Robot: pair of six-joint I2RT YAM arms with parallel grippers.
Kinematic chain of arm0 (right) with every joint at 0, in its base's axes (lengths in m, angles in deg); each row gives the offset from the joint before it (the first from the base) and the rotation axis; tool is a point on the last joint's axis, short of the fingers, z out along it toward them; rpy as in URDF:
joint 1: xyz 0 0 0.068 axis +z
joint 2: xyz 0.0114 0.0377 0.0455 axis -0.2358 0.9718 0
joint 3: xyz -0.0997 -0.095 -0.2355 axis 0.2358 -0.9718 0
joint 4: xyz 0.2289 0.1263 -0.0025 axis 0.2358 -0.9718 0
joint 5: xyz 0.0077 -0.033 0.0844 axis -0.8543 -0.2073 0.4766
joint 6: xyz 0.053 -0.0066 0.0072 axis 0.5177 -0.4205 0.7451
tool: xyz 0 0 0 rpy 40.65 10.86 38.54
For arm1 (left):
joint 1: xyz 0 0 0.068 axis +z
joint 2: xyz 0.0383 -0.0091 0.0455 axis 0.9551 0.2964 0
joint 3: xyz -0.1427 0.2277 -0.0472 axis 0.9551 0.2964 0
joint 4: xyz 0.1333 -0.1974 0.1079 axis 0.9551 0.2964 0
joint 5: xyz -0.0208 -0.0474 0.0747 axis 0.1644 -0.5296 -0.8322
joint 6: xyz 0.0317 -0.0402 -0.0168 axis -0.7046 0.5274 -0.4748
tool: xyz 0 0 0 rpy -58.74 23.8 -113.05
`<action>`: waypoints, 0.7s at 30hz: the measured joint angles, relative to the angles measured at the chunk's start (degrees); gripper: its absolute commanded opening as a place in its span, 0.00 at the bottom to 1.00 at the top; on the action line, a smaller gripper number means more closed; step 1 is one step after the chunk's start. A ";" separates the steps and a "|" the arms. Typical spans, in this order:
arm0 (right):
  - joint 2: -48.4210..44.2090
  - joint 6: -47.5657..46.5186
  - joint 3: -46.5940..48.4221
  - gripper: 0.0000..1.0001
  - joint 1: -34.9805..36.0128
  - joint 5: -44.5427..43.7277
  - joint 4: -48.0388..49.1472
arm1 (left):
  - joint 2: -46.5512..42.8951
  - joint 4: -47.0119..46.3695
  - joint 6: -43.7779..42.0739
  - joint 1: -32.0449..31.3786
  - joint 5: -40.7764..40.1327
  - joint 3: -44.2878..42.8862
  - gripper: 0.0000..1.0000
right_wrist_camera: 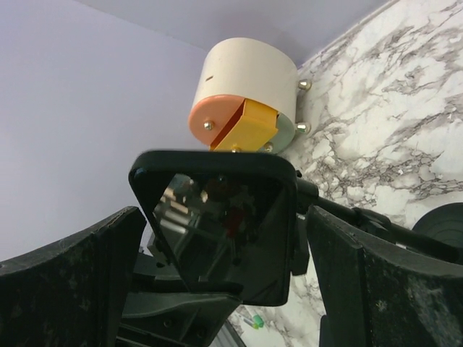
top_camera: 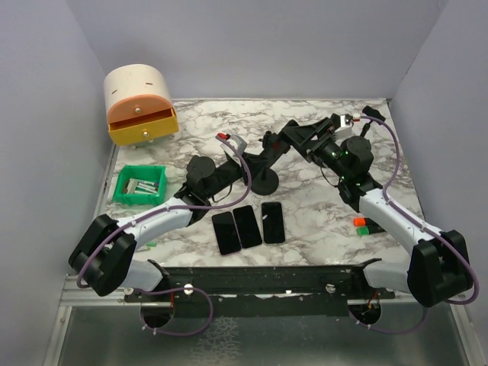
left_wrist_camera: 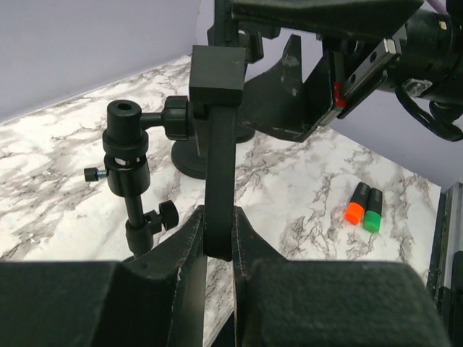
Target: Remove the phone from the phone stand
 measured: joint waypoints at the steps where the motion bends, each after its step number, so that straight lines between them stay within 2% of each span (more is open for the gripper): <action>1: 0.00 0.00 0.00 1.00 0.00 0.07 0.20 | 0.13 0.15 -0.02 -0.09 0.04 0.02 0.00; 7: 0.00 -3.04 1.03 1.00 -0.09 0.83 -0.39 | 0.13 0.76 -0.28 -0.57 0.52 0.09 0.00; 13: 0.00 -12.68 8.07 0.99 -0.09 1.03 -9.99 | 0.87 1.68 -0.09 -0.57 0.55 0.11 0.00; 21: 0.15 -19.04 11.23 0.92 -0.09 1.79 -15.23 | 2.73 1.55 0.28 -0.57 0.72 0.09 0.00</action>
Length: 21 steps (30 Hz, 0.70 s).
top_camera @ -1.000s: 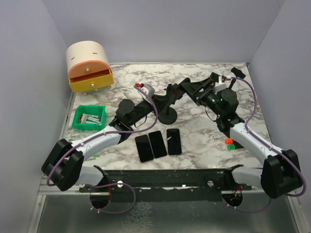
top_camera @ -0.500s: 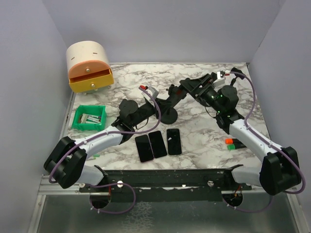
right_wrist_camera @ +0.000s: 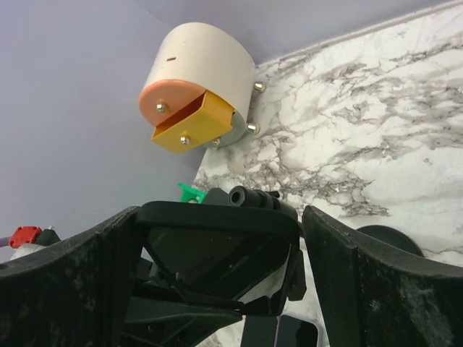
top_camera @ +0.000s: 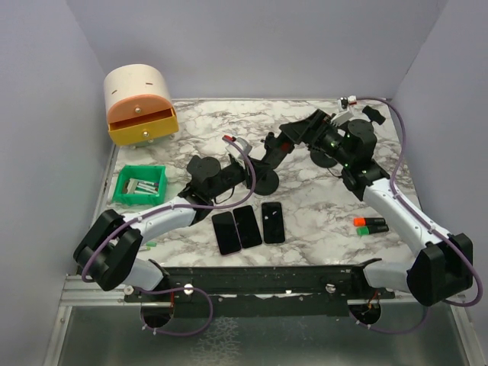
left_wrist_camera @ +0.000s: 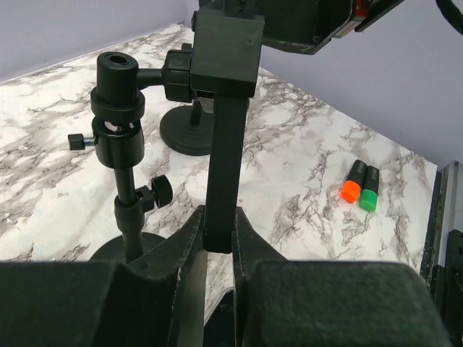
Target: Remove the phone from the phone stand
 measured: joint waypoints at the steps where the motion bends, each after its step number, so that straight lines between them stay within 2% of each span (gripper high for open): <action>1: 0.15 -0.48 0.02 0.92 0.00 0.13 -0.55 | 0.04 0.00 0.04 0.00 0.02 0.00 0.00; 17: 0.98 -9.31 4.37 0.93 0.94 0.52 -8.46 | 2.10 -1.18 1.51 -0.44 0.48 -0.85 0.00; 21: 1.03 -9.90 4.37 0.84 1.29 0.52 -8.94 | 2.19 -1.36 1.73 -0.50 0.48 -0.85 0.00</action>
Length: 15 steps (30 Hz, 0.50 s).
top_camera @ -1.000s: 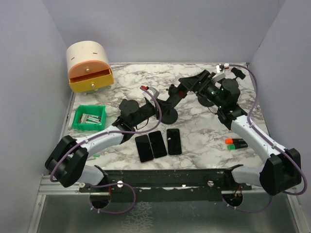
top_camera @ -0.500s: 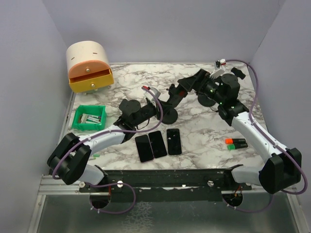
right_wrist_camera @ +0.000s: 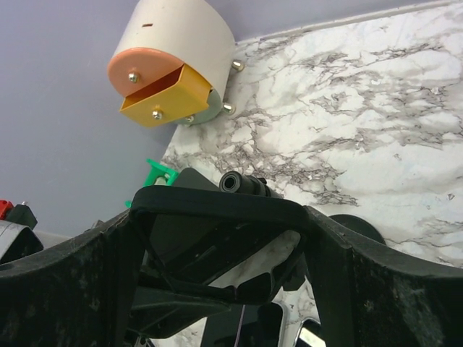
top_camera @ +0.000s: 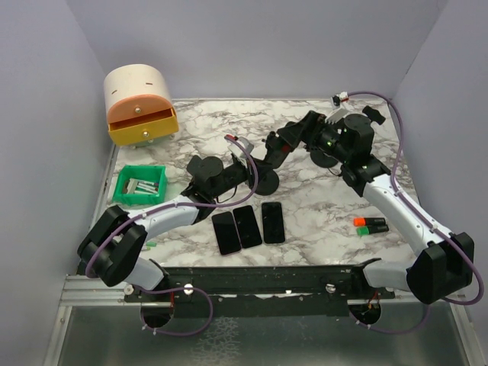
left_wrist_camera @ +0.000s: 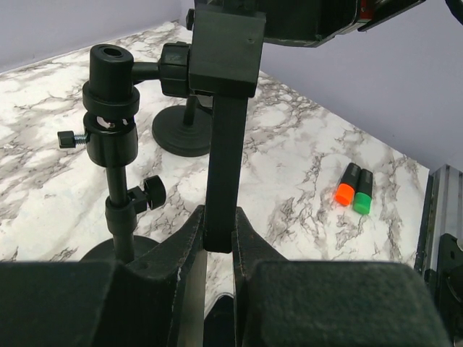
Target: Remove the phone from the phone stand
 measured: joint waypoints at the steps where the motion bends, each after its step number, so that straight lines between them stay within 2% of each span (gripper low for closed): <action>1: 0.04 -0.04 0.00 0.80 0.00 0.00 0.02 | 0.02 0.00 0.00 0.00 0.00 0.00 0.00; 4: 0.20 -0.24 0.02 0.61 0.33 0.02 0.28 | 0.09 -0.07 0.15 -0.04 -0.02 0.00 0.01; 5: 0.28 -0.39 0.02 0.52 0.37 0.04 0.42 | 0.11 -0.04 0.31 -0.09 -0.02 0.00 0.10; 7: 0.44 -0.90 0.04 0.41 0.37 0.07 0.59 | 0.13 -0.07 0.59 -0.11 -0.02 0.00 0.39; 9: 0.48 -1.20 0.13 0.34 0.37 0.13 0.63 | 0.13 0.07 0.81 -0.13 -0.20 0.00 0.58; 12: 0.48 -2.12 0.48 0.27 0.63 0.04 0.17 | 0.11 1.75 1.42 -0.24 -0.63 0.33 0.75; 15: 0.55 -3.58 1.73 0.22 1.29 -0.39 -1.90 | -0.96 2.82 1.44 -0.26 -1.46 1.49 0.81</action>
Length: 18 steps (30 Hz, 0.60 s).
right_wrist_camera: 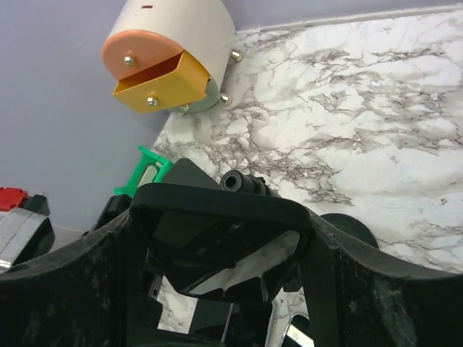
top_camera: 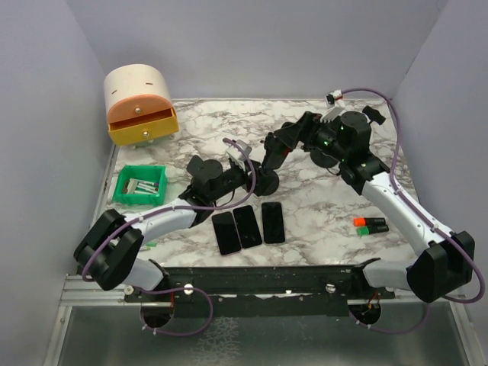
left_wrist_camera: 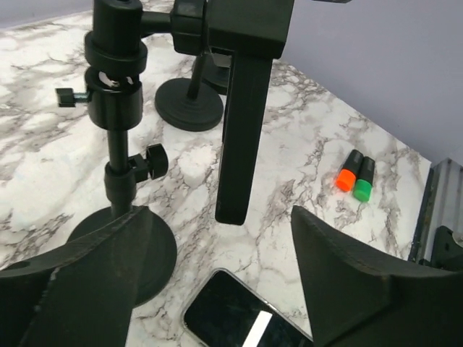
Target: Remove the phone from the phone stand
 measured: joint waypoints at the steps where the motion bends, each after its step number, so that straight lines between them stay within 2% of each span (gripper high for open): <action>1: 0.04 -0.66 0.63 0.21 0.37 -0.35 -1.03 | -0.68 0.26 0.02 0.02 -0.28 0.42 0.81; 9: 1.62 -9.07 7.72 0.13 5.84 -8.92 -10.95 | -8.28 1.07 -2.16 0.00 -4.44 1.55 0.82; 18: 3.32 -17.49 14.12 0.03 12.72 -21.90 -20.13 | -8.92 1.95 -5.01 0.00 -6.99 0.20 0.76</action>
